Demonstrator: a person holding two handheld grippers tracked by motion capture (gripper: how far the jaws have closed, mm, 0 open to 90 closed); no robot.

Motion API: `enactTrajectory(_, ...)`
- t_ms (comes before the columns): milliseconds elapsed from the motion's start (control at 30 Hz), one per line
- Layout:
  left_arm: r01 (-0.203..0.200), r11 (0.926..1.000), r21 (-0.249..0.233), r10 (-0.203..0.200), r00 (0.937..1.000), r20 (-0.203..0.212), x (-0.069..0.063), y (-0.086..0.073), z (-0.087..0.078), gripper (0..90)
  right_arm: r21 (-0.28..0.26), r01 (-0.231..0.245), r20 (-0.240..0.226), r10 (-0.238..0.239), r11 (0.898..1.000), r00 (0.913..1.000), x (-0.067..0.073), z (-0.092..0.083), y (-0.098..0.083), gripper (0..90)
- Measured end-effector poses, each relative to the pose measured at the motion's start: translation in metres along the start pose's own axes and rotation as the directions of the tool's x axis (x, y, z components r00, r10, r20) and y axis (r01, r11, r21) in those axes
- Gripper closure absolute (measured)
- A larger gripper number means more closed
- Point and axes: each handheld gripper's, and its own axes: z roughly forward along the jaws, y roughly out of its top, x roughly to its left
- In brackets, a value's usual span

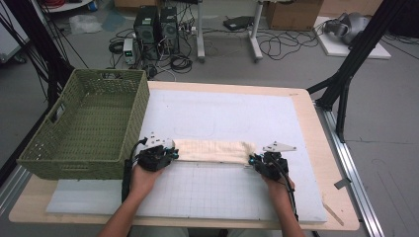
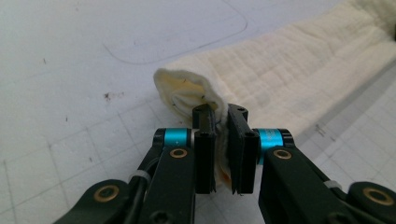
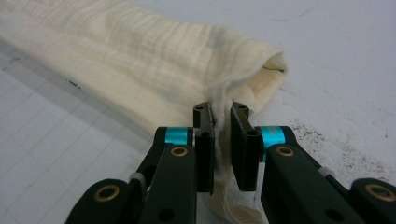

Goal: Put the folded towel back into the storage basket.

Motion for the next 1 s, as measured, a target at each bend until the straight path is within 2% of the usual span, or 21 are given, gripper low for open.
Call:
enactTrajectory(133,-0.021,0.9994,-0.027,0.021,0.9998,0.008,-0.003,0.002,-0.005,81.8,0.010,0.029,0.016,-0.029,1.000,0.9995,0.001,-0.002,0.002,81.9)
enactTrajectory(400,-0.037,0.9967,-0.073,0.039,0.9989,0.026,-0.009,0.012,-0.017,82.0,0.012,0.068,0.040,-0.068,0.998,0.9969,0.004,-0.010,0.006,81.9)
enactTrajectory(867,-0.067,0.9853,-0.157,0.076,0.9956,0.054,-0.020,0.029,-0.039,82.1,-0.077,0.066,0.017,-0.065,0.995,0.9977,-0.001,-0.042,0.021,81.9)
enactTrajectory(1000,-0.075,0.9780,-0.194,0.087,0.9948,0.053,-0.023,0.037,-0.052,82.1,-0.120,0.059,0.005,-0.058,0.991,0.9983,-0.001,-0.053,0.027,81.8)
